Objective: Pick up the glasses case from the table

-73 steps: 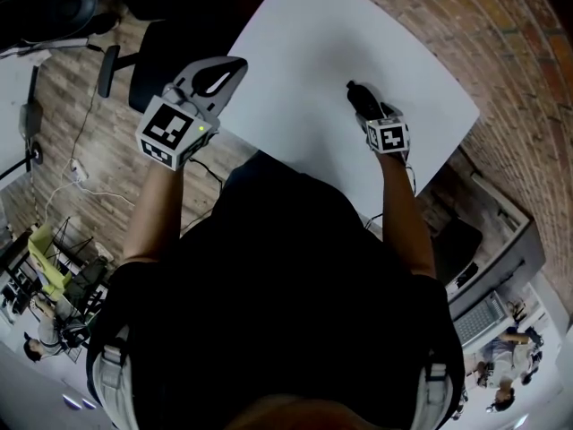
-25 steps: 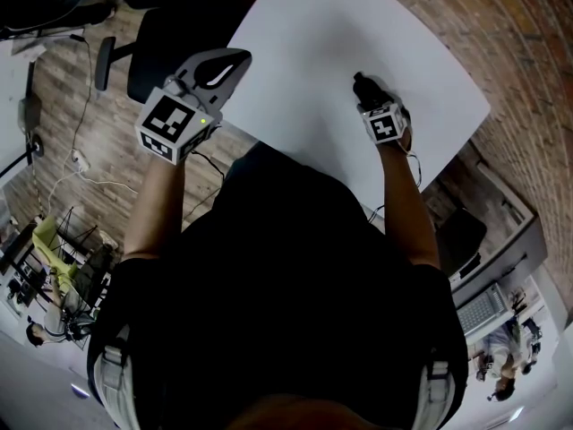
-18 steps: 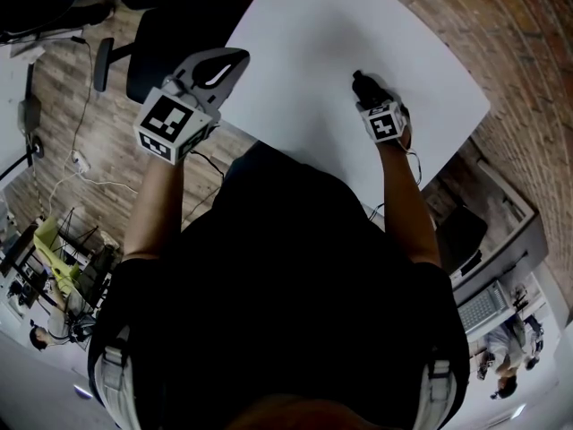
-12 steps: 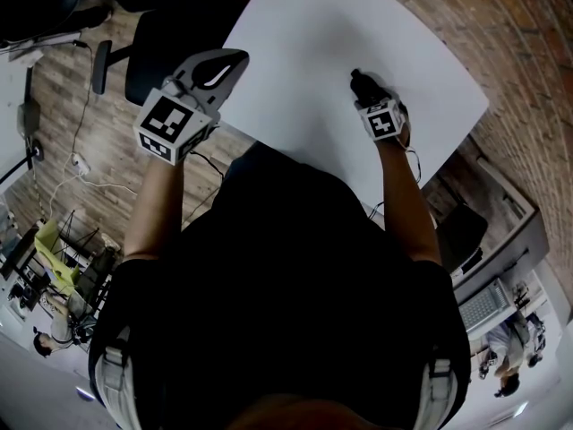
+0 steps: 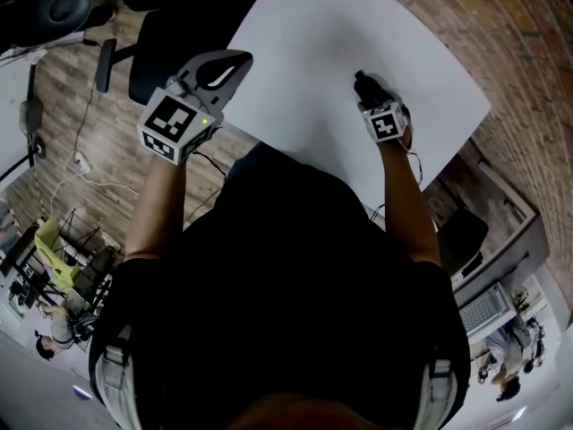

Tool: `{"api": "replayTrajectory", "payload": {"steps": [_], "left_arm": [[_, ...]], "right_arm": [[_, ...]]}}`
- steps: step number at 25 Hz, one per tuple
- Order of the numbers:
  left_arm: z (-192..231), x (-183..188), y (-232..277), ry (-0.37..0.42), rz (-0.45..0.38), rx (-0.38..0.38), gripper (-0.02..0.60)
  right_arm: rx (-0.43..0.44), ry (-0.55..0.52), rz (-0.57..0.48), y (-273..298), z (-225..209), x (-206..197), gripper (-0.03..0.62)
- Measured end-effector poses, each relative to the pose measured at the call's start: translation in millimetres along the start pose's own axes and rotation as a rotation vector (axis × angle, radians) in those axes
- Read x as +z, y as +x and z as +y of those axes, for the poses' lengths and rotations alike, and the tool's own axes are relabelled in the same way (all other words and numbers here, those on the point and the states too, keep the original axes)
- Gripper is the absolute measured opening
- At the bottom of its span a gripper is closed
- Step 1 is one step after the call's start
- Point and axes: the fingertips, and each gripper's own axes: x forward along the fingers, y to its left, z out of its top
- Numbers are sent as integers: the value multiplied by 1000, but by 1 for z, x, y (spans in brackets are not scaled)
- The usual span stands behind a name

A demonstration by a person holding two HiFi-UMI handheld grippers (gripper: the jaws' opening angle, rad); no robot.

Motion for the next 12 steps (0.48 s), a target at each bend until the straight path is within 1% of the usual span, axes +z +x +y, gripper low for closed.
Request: {"api": "replayTrajectory", "payload": {"steps": [5, 12], "left_arm": [[1, 0, -3, -1, -2, 10, 11], [-2, 2, -9, 3, -4, 15, 11]], "right_arm": [[2, -1, 6, 2, -3, -2, 345], [-3, -11, -13, -1, -1, 0, 345]]}}
